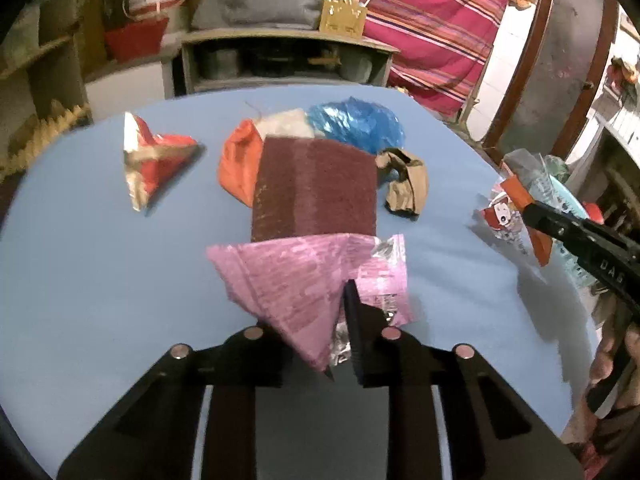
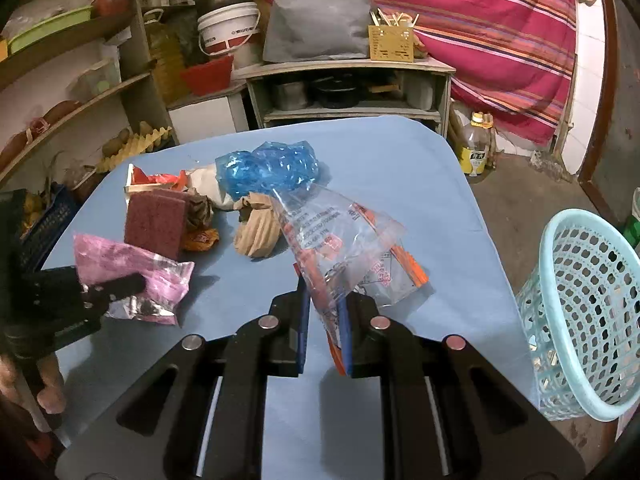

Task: Collect trash
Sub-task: 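Grasp the pink foil wrapper with the left tool and lift it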

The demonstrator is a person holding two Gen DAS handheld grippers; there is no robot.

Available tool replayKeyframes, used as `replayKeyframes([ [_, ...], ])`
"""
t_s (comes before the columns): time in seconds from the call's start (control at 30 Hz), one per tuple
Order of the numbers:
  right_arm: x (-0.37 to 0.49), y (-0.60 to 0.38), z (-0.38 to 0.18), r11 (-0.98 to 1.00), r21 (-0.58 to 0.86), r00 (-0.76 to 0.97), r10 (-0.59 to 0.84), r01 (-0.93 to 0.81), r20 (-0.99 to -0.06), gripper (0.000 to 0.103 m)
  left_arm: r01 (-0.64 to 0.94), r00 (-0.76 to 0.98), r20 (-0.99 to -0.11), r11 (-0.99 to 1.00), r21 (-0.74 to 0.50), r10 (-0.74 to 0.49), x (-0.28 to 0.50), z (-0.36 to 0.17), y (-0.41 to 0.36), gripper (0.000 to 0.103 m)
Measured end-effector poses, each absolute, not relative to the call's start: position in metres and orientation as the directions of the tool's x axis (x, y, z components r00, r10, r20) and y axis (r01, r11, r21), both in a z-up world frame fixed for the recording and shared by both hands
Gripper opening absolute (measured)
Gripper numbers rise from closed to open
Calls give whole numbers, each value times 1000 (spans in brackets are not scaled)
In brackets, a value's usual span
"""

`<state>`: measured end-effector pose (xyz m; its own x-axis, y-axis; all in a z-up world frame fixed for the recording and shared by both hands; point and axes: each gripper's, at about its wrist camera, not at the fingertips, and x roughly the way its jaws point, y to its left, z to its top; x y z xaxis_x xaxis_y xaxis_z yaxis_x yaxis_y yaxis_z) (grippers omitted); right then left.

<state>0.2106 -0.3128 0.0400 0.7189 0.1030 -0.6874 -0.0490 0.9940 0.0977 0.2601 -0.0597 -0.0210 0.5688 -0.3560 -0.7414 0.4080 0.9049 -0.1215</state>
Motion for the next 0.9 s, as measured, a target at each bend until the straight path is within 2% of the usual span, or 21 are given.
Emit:
replayKeyframes([
  [0.07,209,-312,40,994,95,720,102,-51,-686,14,405,598,-730,911,-83,-332,254,-15,-58,18],
  [0.17,207,-309,41,995,89,724,101,-54,-683,14,391,642,-709,920,-22,-290,246,-7,-58,17],
  [0.57,186,-320,60,992,109,764,116,-60,-635,14,348,742,-634,933,88,-217,220,32,-55,15],
  [0.9,169,-334,70,989,133,783,128,-59,-609,14,287,792,-576,956,62,-200,196,68,-44,15],
])
